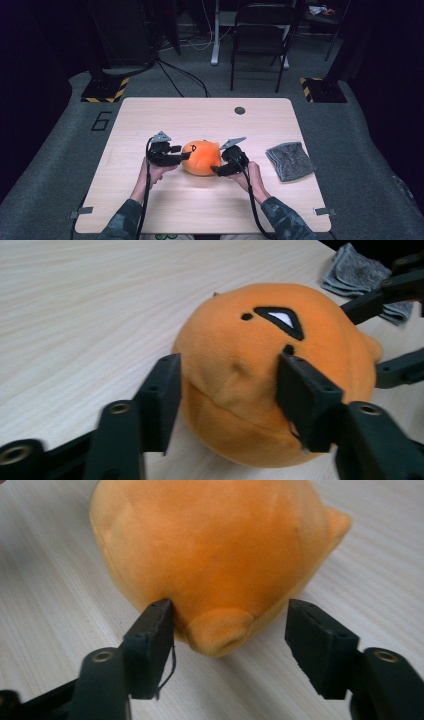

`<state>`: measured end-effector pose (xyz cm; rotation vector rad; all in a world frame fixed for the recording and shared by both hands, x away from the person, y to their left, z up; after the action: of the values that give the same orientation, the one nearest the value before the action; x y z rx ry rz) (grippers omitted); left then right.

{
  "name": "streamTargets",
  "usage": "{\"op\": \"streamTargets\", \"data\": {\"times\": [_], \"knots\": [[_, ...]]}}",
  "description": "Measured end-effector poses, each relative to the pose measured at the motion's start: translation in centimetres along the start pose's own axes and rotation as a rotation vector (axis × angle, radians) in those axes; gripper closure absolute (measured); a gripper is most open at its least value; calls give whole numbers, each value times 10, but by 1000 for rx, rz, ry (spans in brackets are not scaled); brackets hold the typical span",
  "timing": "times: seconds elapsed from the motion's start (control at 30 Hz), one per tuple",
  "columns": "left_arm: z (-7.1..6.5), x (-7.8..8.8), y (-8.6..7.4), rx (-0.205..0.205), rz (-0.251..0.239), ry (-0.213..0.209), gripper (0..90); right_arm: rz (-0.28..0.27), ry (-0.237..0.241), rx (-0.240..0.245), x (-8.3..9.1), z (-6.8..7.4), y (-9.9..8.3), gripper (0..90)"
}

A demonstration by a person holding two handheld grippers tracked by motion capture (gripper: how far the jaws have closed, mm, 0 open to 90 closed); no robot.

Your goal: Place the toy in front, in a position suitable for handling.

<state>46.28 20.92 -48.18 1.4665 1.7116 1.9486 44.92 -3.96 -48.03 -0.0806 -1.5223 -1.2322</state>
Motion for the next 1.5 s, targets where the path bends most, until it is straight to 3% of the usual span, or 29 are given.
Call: {"op": "streamTargets", "data": {"times": [0.27, 0.4, 0.7, 0.8, 0.9, 0.97, 1.03, 1.07, 1.17, 1.2, 1.27, 1.43, 1.5], "knots": [[-12, -7, -7, -28, -6, 0, 704, -3, -24, 12, -8, 0, -6, 600], [-16, -4, -8, -51, -31, 15, 790, -49, -72, 17, -5, 1, -5, 721], [-33, 2, -4, -80, -49, 37, 812, -88, -121, 29, 9, 1, 1, 759], [-49, 10, -1, -101, -69, 51, 815, -117, -138, 62, 17, -1, 6, 767], [-57, 12, -1, -113, -71, 53, 817, -116, -143, 80, 20, -2, 8, 770], [-64, 13, -1, -119, -66, 46, 817, -112, -145, 116, 22, -5, 10, 775], [-72, 11, -2, -126, -63, 52, 817, -107, -150, 117, 23, -6, 11, 776], [-74, 8, -4, -123, -54, 46, 818, -103, -152, 147, 23, -9, 12, 777], [-76, 1, -8, -114, -31, 44, 818, -86, -155, 144, 19, -12, 11, 777], [-75, -7, -13, -113, 1, 43, 819, -60, -163, 148, 12, -15, 9, 777], [-73, -11, -17, -89, 3, 18, 819, -38, -166, 171, 4, -19, 6, 777], [-73, -12, -15, -107, -10, 6, 799, -40, -160, 162, -2, -23, 4, 772], [-70, -8, -11, -121, -3, -4, 731, -32, -156, 155, -2, -25, 2, 768]]}}
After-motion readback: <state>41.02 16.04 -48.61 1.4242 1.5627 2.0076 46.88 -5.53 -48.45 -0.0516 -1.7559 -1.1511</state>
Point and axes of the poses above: each handheld gripper's, and its own axes: x roughly backward along the jaws, y roughly out of its top, z roughly to its left, the point moved 2 cm from there along -x, roughly forward along the jaws, and after that the axes turned 6 degrees about -x, right-handed, at the moved point
